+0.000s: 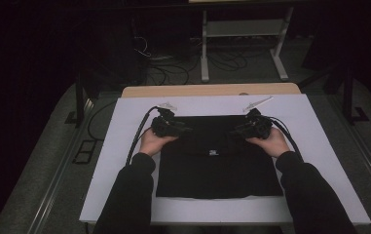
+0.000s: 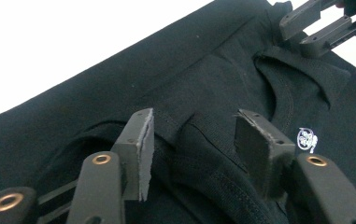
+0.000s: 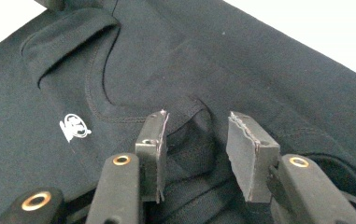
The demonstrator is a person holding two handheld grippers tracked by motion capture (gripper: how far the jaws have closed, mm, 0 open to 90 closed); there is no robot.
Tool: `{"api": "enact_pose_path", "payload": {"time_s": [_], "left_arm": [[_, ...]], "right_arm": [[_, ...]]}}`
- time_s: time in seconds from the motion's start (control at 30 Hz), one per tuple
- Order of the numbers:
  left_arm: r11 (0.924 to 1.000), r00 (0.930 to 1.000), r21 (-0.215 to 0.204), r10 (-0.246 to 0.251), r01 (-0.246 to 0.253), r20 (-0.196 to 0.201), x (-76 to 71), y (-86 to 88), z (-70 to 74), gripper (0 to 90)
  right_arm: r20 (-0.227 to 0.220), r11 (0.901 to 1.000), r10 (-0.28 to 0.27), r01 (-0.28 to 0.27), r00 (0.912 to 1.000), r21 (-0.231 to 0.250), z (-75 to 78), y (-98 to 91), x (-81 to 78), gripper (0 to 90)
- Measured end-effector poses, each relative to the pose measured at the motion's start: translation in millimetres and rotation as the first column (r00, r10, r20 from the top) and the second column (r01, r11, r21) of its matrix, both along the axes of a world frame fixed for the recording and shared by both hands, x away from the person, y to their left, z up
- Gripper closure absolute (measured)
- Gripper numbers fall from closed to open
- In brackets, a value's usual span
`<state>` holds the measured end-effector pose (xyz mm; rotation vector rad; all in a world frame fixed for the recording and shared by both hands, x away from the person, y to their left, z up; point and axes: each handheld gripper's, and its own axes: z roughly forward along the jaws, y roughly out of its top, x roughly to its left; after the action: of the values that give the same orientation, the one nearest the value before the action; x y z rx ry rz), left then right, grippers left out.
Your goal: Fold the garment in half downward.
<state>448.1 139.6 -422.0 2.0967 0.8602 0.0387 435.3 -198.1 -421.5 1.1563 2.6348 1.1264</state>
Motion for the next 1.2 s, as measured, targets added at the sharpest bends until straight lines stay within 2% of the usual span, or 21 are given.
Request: {"api": "enact_pose_path", "payload": {"time_s": [0.23,0.53,0.6,0.8,1.07,1.2], "left_arm": [[0.9997,0.9999,0.024,-0.011,0.011,0.005,1.1,-5.0,-6.5,50.8],[0.9988,0.9998,0.045,-0.019,0.019,-0.009,1.6,-10.2,-15.7,51.1],[0.9978,0.9998,0.063,-0.017,0.017,-0.008,2.1,-10.2,-17.4,51.2],[0.9982,0.9997,0.058,-0.014,0.015,-0.018,1.9,-10.0,-22.2,53.2],[0.9987,0.9987,0.047,-0.018,0.020,-0.047,0.0,-10.2,-23.4,65.2],[0.9990,0.9980,0.043,-0.012,0.015,-0.063,-0.1,-8.7,-21.9,72.8]], "right_arm": [[-0.002,0.9999,0.012,-0.012,0.9999,-0.012,-2.7,3.3,-0.4,56.9],[-0.004,0.9993,0.018,-0.018,0.9998,-0.033,-6.6,6.4,-0.5,56.9],[-0.003,0.9992,0.014,-0.014,0.9999,-0.038,-7.6,7.0,-0.1,56.9],[0.000,0.9988,0.009,-0.009,1.0000,-0.047,-12.9,11.0,1.2,57.5],[0.003,0.9976,-0.002,0.002,1.0000,-0.069,-15.9,15.1,0.3,78.3],[-0.003,0.9987,0.013,-0.014,0.9999,-0.050,-12.9,12.4,-0.9,82.7]]}}
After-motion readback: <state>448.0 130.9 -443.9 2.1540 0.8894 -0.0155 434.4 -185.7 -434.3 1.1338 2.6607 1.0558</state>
